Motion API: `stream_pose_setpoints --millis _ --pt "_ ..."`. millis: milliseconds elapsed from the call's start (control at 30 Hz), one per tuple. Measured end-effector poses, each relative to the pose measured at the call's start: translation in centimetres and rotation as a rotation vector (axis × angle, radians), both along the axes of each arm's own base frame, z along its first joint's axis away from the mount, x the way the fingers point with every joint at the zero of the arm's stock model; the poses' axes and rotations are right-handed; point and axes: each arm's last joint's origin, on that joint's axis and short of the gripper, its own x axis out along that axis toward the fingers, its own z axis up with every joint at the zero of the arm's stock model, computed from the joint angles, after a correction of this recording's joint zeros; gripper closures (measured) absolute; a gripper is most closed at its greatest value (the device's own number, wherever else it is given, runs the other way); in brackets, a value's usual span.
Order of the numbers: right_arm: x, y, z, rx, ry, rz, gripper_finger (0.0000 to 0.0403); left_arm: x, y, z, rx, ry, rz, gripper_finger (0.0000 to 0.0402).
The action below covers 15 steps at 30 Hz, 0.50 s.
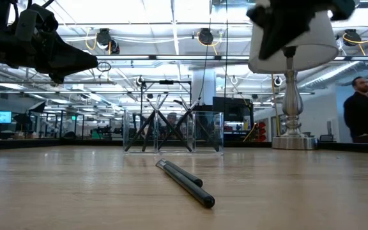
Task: Pick & Place Makeup Supplies
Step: Put the makeup brush into the transparent organizer
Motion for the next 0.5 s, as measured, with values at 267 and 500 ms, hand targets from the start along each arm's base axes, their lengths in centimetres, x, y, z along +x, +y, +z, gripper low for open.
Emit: stream_pose_setpoints --millis 267,500 --pt "2.5 0.5 4.4 -0.196 0.066 0.013 0.0403 0.0 0.0 0.0 -0.001 -0.001 0.0 0.0311" --pt "5.2 0.5 5.0 -0.386 0.244 0.02 0.0403 0.0 0.0 0.0 -0.003 -0.001 0.0 0.0311"
